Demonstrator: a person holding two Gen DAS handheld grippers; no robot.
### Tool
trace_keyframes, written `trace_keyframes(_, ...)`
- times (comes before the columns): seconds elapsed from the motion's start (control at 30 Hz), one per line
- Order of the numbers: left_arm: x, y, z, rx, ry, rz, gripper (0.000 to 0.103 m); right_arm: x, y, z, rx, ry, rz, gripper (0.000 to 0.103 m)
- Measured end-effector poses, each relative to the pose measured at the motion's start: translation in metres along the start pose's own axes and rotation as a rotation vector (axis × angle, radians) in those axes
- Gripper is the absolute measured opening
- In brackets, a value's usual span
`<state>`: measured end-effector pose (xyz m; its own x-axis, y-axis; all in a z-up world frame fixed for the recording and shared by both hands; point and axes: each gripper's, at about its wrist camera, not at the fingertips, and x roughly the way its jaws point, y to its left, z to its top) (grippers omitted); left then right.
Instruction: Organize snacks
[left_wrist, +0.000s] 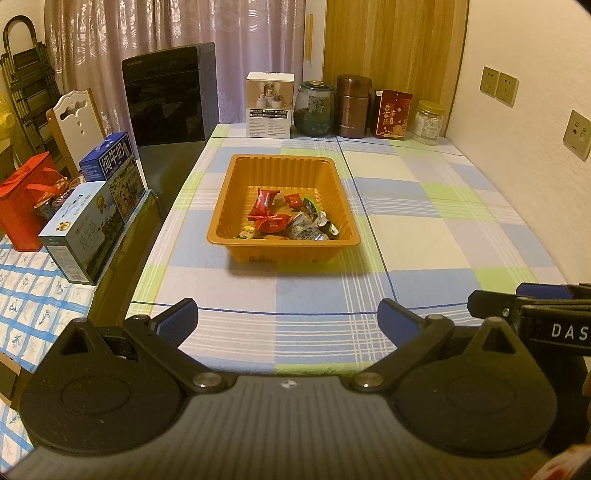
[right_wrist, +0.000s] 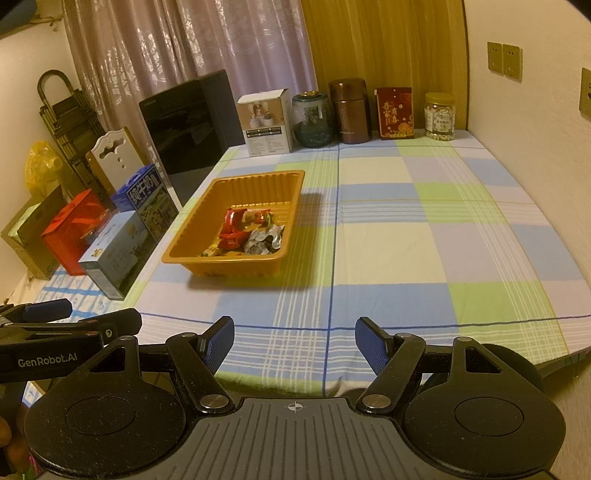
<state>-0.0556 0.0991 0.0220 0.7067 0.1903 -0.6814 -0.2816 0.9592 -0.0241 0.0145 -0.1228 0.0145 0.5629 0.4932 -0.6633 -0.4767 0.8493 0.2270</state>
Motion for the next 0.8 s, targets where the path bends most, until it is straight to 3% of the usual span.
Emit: trace_keyframes(0.8,-0.0004,-0.0024,-0.0005,0.000,-0.001,-0.002,0.103,0.0012,-0.0022,0.0002,0.005,0.000,-0.001,0.072)
